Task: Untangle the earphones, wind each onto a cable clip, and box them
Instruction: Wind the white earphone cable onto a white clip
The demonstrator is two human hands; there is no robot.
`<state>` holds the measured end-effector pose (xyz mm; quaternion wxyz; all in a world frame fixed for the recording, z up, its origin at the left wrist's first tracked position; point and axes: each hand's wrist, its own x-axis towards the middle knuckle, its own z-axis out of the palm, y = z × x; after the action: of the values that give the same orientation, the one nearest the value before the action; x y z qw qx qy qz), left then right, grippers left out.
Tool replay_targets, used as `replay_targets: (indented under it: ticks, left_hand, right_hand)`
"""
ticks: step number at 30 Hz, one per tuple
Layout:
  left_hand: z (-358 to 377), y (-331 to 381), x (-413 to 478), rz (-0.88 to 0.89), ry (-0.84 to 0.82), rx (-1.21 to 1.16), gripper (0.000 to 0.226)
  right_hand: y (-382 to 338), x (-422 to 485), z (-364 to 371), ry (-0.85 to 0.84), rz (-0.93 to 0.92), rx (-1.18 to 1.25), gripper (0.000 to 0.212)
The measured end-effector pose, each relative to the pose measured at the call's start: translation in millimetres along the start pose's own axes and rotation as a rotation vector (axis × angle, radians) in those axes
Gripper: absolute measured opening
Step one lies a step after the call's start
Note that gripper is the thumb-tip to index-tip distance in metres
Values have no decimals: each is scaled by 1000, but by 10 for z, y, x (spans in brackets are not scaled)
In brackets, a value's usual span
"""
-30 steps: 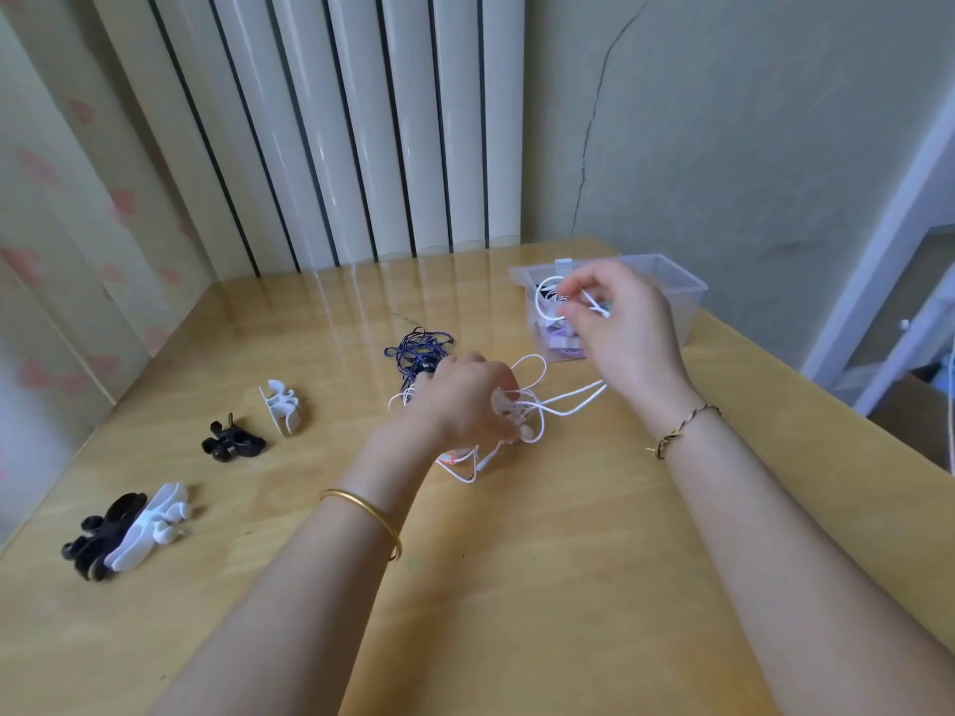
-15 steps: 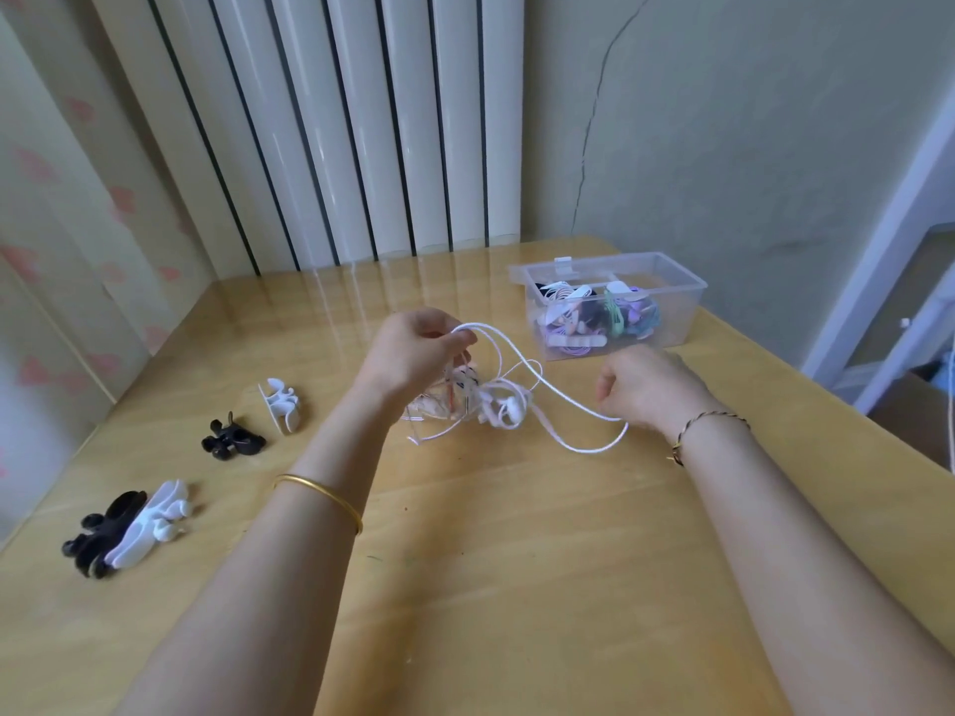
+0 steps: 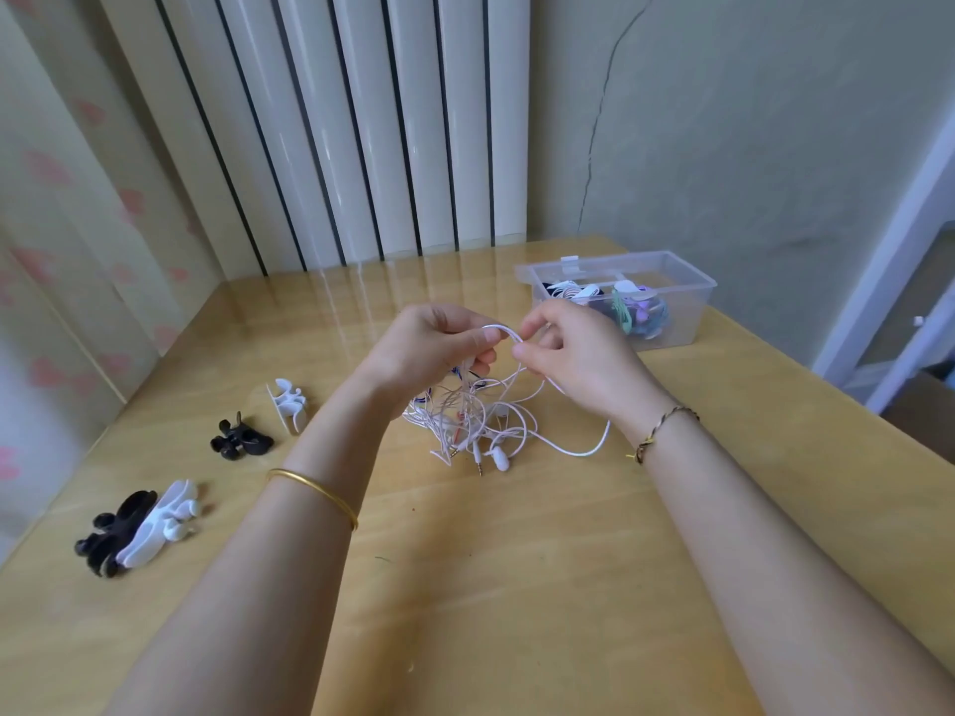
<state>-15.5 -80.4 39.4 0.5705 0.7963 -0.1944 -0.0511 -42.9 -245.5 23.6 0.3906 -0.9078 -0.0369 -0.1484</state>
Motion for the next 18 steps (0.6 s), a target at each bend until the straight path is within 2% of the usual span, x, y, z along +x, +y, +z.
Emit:
replay_targets:
  ticks: [3,9,13,18]
  left_hand:
    - [-23,-40,8,-16,-3,-57,15]
    - [-53,-148,-17,-57,-63,-110,12]
    - [-19,-180,10,-51,12,46,19]
    - [-20,-216,6,-30,-71,288,8]
  right_hand:
    - [-8,9,-9,43,-16,87,18]
    - [-81,23,-72,185,89,783,15]
    - [-147,31,-69,123,147,1202,18]
    - [-176,67,-132,209,184,1369,17]
